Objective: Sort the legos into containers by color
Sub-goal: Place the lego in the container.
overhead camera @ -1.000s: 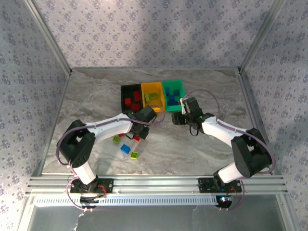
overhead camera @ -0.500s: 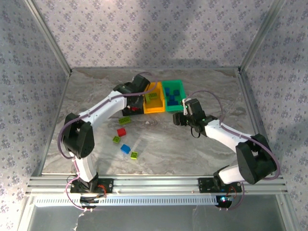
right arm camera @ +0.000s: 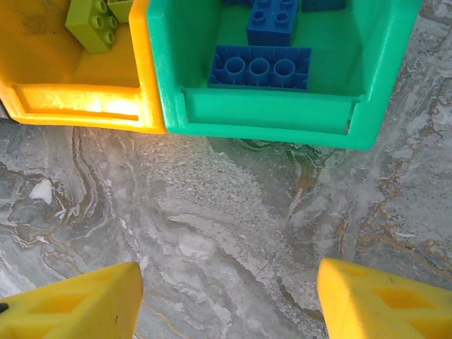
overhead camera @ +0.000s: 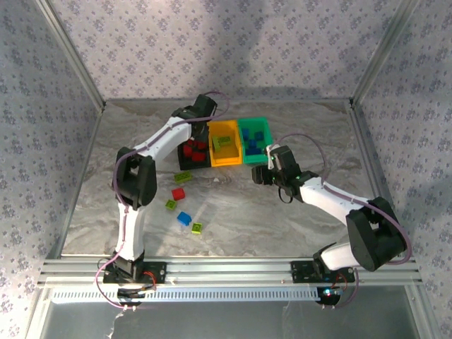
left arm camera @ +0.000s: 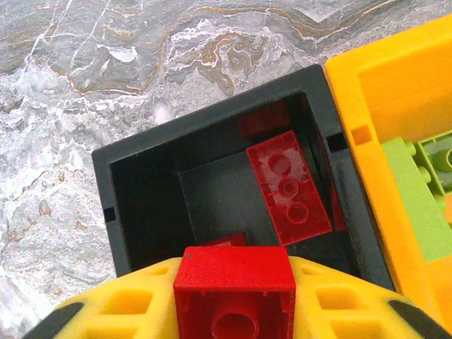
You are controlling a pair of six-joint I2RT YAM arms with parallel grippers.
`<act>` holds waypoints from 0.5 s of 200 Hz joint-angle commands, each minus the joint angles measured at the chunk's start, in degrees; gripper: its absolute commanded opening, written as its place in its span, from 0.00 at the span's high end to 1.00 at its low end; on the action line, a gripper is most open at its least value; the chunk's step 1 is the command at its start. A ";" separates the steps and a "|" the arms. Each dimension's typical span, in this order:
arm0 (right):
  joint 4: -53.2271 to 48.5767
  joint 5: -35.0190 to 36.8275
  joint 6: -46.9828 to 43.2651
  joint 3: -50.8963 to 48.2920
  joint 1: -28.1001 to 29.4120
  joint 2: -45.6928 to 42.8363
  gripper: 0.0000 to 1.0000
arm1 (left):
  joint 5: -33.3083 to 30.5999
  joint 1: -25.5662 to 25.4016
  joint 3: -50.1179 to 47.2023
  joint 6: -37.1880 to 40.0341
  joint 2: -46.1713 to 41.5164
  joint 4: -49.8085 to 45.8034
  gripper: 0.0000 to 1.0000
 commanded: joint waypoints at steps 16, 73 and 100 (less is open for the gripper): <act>1.38 0.87 0.03 -1.00 0.53 0.18 0.32 | 1.99 0.15 -0.80 0.99 -2.92 0.64 0.30; 1.85 1.41 -0.07 -0.76 1.71 0.82 0.32 | 5.84 0.03 -12.60 -0.88 -14.44 7.29 0.24; 1.85 1.73 -0.15 -0.59 2.01 1.08 0.32 | 8.63 0.06 -19.81 -2.07 -20.09 11.51 0.23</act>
